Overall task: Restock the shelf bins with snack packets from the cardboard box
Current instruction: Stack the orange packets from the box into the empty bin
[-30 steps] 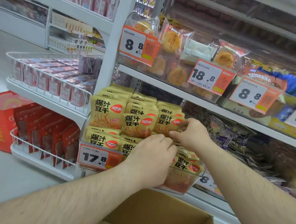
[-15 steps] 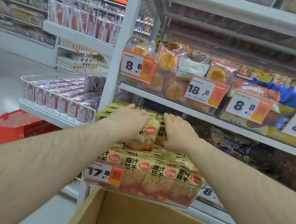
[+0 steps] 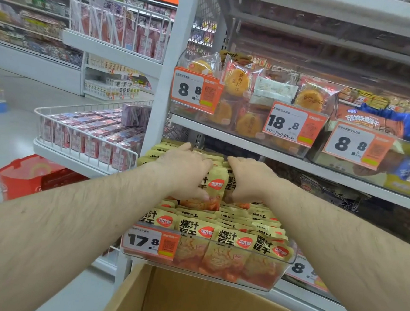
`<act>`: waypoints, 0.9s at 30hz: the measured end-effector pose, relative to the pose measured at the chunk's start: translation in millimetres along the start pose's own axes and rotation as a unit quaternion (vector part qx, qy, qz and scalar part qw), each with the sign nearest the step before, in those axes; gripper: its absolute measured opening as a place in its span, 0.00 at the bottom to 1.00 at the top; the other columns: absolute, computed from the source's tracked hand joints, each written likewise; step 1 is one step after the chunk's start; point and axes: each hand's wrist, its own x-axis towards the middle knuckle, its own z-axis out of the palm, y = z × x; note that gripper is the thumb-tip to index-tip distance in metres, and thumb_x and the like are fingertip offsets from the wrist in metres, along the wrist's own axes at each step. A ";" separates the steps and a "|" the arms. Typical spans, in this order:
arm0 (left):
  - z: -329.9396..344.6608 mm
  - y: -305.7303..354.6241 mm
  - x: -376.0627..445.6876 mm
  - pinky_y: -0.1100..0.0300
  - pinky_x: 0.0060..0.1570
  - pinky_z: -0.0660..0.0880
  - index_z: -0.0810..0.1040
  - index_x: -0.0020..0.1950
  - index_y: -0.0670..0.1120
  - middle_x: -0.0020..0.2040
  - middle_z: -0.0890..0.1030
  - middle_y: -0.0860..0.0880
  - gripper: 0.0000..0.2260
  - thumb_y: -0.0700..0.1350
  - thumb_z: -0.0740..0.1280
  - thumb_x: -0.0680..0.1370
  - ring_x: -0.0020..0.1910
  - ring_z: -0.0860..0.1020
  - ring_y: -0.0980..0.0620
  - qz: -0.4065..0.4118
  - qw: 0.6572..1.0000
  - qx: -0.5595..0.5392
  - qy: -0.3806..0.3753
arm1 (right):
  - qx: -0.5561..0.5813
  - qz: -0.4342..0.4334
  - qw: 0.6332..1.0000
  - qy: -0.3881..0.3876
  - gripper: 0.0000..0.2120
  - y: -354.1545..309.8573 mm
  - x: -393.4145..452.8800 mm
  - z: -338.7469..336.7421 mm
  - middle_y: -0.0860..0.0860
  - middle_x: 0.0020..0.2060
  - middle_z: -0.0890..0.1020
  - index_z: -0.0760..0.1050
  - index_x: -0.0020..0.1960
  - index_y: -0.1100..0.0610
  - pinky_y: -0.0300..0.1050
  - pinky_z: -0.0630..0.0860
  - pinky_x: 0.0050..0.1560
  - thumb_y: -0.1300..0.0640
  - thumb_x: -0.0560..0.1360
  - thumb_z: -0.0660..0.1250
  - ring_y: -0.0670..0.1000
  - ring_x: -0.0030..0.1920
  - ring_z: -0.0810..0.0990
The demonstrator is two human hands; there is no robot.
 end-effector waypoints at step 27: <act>-6.4 -71.4 20.2 0.44 0.72 0.65 0.65 0.74 0.46 0.73 0.69 0.43 0.41 0.58 0.76 0.66 0.71 0.69 0.44 -0.077 0.933 -0.250 -0.249 | 0.212 0.020 0.973 -0.087 0.58 -60.0 52.1 -23.3 0.49 0.79 0.56 0.55 0.80 0.49 0.57 0.65 0.72 0.17 0.60 0.32 0.57 0.77 0.59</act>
